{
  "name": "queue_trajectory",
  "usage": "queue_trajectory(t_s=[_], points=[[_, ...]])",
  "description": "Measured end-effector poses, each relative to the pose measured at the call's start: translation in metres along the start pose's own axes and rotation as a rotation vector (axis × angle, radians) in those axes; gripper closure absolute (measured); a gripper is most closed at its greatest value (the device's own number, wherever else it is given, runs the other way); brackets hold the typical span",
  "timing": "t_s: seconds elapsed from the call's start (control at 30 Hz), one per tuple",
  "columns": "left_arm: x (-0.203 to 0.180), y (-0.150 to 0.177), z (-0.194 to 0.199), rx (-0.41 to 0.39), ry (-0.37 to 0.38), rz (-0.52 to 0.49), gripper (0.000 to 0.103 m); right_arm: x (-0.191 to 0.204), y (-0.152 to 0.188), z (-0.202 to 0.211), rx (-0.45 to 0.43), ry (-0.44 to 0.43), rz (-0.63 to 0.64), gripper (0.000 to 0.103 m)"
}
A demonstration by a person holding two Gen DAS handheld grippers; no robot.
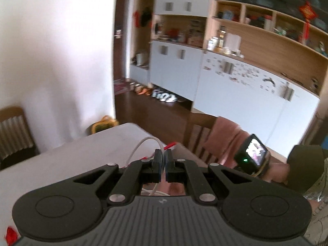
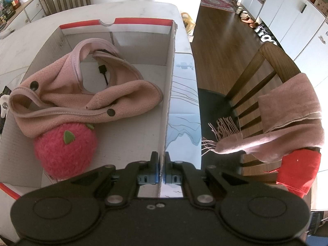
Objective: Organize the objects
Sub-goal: 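Carry the white cable over the box with the left gripper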
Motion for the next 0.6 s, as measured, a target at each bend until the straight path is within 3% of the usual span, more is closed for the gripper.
queue_trajectory(t_s=[0.27,0.6], points=[[-0.048,-0.016,-0.046,0.002,0.113,-0.081,0.101,0.000,0.000,0.000,0.000,0.000,-0.001,0.100],[-0.071,0.000,-0.101,0.042,0.156,-0.144,0.101,-0.002,0.000,-0.001,-0.001,-0.002,-0.002,0.100]])
Point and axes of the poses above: each gripper's, at about its wrist camera, not at the fingertips, and z roughly against the way its jaws point, x to its left, y to its underside, the point moved 9 cm from there along -z, roughly the way its jaws point, and after that the axes turned 6 degrees about x, right-handed, at the moved point
